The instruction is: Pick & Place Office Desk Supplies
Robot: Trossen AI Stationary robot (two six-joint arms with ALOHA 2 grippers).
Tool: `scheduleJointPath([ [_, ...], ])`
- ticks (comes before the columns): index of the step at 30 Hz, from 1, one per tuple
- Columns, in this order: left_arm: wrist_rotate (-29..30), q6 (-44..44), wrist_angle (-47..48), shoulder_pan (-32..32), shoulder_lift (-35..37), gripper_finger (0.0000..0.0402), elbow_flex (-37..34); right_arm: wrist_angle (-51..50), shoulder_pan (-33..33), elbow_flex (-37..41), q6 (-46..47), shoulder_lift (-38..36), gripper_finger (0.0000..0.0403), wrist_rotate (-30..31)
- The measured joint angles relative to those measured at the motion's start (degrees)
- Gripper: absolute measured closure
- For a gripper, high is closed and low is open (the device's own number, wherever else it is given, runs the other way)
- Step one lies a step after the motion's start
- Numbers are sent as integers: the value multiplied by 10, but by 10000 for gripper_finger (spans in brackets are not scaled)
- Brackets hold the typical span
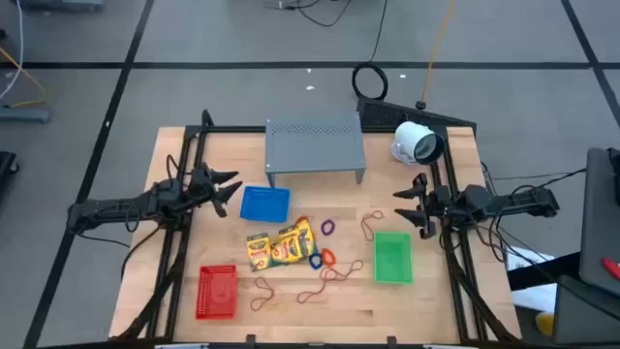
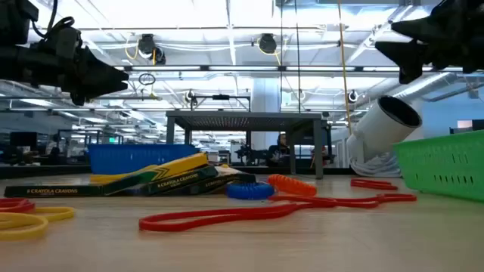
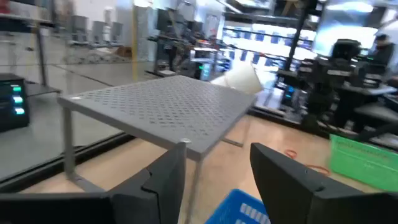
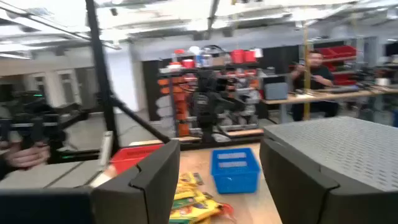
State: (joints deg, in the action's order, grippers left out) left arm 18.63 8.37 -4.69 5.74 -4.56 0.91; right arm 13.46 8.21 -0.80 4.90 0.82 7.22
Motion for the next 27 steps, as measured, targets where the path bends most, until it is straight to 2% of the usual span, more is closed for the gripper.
scheduleJointPath([
  [3,-6,-20,7,0,0,215,0,0,0,0,-2,0,190,-15],
  [9,-6,-37,7,0,0,215,0,9,0,0,4,0,190,5],
  [17,-6,-18,7,0,0,215,0,115,0,0,-71,8,190,16],
  [23,-6,-12,15,0,0,215,1,182,0,-11,-107,56,190,-28],
  [27,-6,-9,16,0,0,215,1,155,0,-48,-127,120,190,-29],
])
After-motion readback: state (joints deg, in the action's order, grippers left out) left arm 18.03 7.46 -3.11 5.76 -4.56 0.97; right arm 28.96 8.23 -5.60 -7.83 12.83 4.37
